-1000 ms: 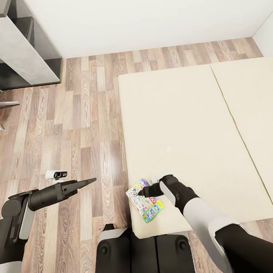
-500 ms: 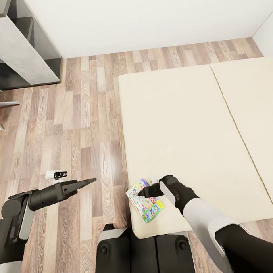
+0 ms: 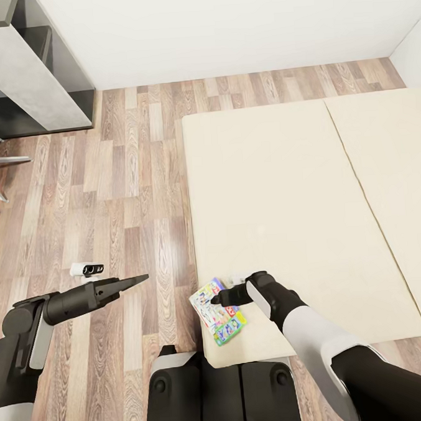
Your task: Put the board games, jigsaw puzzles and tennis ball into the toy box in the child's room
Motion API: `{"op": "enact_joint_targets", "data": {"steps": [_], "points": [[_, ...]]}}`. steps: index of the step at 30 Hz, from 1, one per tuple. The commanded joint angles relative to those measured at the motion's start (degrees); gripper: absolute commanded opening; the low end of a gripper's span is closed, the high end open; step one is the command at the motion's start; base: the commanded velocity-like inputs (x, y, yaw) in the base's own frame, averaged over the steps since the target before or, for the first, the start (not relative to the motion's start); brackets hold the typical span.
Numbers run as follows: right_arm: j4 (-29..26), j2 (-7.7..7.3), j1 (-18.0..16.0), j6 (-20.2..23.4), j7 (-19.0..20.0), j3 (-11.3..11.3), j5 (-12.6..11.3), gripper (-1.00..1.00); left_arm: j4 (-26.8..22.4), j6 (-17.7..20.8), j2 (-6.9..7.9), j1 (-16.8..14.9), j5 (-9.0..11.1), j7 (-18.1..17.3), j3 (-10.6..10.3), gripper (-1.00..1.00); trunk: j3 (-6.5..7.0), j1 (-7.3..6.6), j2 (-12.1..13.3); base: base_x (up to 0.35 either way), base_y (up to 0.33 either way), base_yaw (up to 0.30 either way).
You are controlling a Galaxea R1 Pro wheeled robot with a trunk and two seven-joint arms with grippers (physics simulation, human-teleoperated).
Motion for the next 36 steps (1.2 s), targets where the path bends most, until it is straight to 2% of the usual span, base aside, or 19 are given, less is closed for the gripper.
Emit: {"op": "enact_joint_targets", "data": {"steps": [1,11,14,18,24,36], "points": [[-0.01,0.00,-0.03,0.16,-0.02,0.16,-0.32,1.00,-0.02,0.61,0.02,-0.01,-0.05,-0.22,0.00,1.00,-0.06,0.03,-0.09,0.000,0.000,0.000],[-0.06,0.00,-0.03,-0.22,0.15,0.16,-0.30,1.00,-0.03,0.61,0.02,0.05,-0.03,-0.22,0.01,1.00,-0.06,0.03,-0.09,0.000,0.000,0.000],[0.46,0.00,-0.47,0.15,0.33,-0.49,-1.12,1.00,0.21,0.34,-0.50,0.07,-0.02,-0.13,0.09,1.00,-0.06,0.03,-0.09,0.000,0.000,0.000],[0.28,0.00,-0.36,-0.18,0.33,-0.65,-0.96,1.00,0.21,0.34,-0.71,0.07,-0.02,-0.13,0.12,1.00,-0.06,0.03,-0.09,0.000,0.000,0.000],[-0.69,0.00,0.33,-2.10,0.10,-1.75,-2.91,1.00,0.24,0.34,-1.17,0.07,-0.02,-0.13,0.17,1.00,-0.06,0.03,-0.09,0.000,0.000,0.000],[-0.94,0.00,0.55,-5.51,0.00,-1.88,-6.79,1.00,0.27,0.34,-1.29,0.07,-0.02,-0.13,0.18,1.00,-0.06,0.03,-0.09,0.000,0.000,0.000]]}}
